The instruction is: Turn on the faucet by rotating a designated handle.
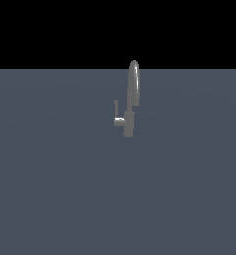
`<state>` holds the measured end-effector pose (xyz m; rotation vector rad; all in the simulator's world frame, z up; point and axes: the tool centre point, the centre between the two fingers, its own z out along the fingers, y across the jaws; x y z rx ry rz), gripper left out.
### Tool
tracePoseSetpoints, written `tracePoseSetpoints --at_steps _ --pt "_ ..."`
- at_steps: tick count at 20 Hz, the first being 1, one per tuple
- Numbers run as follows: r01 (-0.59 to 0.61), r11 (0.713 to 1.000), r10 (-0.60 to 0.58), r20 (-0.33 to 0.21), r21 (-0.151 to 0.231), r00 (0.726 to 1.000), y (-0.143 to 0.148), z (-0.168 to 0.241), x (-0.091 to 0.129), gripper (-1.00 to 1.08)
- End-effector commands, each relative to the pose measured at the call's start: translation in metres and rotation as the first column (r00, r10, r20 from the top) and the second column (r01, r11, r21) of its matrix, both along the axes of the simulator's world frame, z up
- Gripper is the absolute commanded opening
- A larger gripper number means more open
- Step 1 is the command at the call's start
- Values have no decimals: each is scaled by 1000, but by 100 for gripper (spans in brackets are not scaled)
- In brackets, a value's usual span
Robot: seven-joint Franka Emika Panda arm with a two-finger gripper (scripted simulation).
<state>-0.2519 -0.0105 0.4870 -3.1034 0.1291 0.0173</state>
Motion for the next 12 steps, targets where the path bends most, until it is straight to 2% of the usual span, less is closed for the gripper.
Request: tracePoseSetpoints --at_steps 1,7,12 --pt "20 1000 -19 15 -10 1000 1 5 1 -100" --pt "101 994 -98 77 -48 992 5 24 7 -100" --pt "205 975 -189 157 -89 969 12 46 14 -100"
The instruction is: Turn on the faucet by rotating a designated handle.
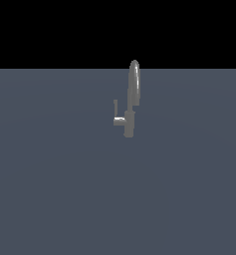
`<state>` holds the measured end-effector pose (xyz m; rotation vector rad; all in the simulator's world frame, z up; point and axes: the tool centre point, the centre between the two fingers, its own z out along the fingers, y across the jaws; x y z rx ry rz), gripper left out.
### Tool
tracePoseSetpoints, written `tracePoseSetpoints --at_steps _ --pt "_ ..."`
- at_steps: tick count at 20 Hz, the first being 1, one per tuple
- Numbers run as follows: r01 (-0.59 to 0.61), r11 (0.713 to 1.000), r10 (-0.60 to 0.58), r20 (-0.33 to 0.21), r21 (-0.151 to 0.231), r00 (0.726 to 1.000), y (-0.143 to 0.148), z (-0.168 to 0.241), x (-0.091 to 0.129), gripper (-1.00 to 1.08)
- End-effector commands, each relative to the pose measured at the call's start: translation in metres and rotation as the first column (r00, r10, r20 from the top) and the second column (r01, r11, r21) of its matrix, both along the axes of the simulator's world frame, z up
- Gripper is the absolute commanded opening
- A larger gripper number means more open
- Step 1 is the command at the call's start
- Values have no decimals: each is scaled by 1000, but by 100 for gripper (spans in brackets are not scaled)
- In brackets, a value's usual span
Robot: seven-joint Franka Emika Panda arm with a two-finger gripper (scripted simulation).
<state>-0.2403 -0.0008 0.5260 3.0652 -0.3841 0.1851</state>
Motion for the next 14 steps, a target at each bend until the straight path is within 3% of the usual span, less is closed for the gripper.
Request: tracePoseSetpoints --at_steps 1,7,14 --pt "56 998 -54 42 -28 998 5 12 4 -100" --pt "206 974 -190 159 -93 969 22 40 18 -100" --pt "368 918 -316 291 -146 903 47 62 39 -100"
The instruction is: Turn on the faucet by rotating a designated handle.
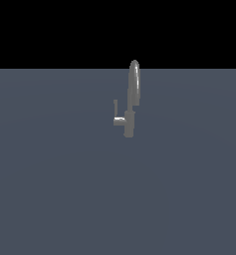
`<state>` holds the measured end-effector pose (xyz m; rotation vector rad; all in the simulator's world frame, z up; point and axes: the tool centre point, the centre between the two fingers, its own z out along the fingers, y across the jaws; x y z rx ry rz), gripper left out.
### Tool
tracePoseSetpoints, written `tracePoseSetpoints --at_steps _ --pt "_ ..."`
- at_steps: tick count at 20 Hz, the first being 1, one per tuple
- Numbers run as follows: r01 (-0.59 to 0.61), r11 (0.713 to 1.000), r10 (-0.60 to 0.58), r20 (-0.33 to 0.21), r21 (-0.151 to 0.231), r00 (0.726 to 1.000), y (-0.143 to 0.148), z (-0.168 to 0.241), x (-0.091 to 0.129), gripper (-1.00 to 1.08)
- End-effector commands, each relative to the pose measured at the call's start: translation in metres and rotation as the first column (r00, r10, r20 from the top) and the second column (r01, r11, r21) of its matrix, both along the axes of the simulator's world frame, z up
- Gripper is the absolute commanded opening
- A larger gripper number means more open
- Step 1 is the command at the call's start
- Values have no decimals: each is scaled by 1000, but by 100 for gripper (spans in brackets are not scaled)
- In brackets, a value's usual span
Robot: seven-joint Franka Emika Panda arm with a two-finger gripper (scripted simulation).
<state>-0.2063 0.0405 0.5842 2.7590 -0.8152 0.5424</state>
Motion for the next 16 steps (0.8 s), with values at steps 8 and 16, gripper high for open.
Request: tracePoseSetpoints --at_steps 8,16 --pt "196 975 -180 148 -102 973 37 10 41 -100" --pt "337 928 -292 253 -160 922 63 -8 89 -100"
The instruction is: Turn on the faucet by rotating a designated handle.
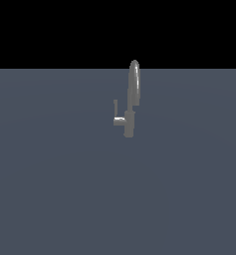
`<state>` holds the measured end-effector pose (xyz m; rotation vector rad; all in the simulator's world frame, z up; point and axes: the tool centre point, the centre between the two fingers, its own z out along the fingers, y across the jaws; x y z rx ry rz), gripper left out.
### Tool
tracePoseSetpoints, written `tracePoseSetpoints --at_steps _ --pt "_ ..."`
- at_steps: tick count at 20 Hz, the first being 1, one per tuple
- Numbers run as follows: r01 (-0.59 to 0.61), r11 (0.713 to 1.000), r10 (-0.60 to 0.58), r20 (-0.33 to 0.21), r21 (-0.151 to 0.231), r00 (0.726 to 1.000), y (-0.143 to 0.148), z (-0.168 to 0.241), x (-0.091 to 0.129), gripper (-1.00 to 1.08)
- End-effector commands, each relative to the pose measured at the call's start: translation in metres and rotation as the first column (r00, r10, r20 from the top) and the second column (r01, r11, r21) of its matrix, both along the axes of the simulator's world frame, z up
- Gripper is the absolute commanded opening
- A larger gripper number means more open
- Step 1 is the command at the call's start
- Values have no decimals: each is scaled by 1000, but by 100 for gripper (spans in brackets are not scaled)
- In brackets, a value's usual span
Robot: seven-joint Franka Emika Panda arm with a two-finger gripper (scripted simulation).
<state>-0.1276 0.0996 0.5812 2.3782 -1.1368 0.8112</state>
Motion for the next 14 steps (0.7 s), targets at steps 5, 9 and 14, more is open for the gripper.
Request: tracePoseSetpoints --at_steps 5,9,14 --pt "102 993 -99 62 -56 993 15 -28 44 -100" --pt "161 984 -153 92 -81 984 20 -53 74 -100" --pt "231 968 -218 122 -102 968 19 -93 111 -100"
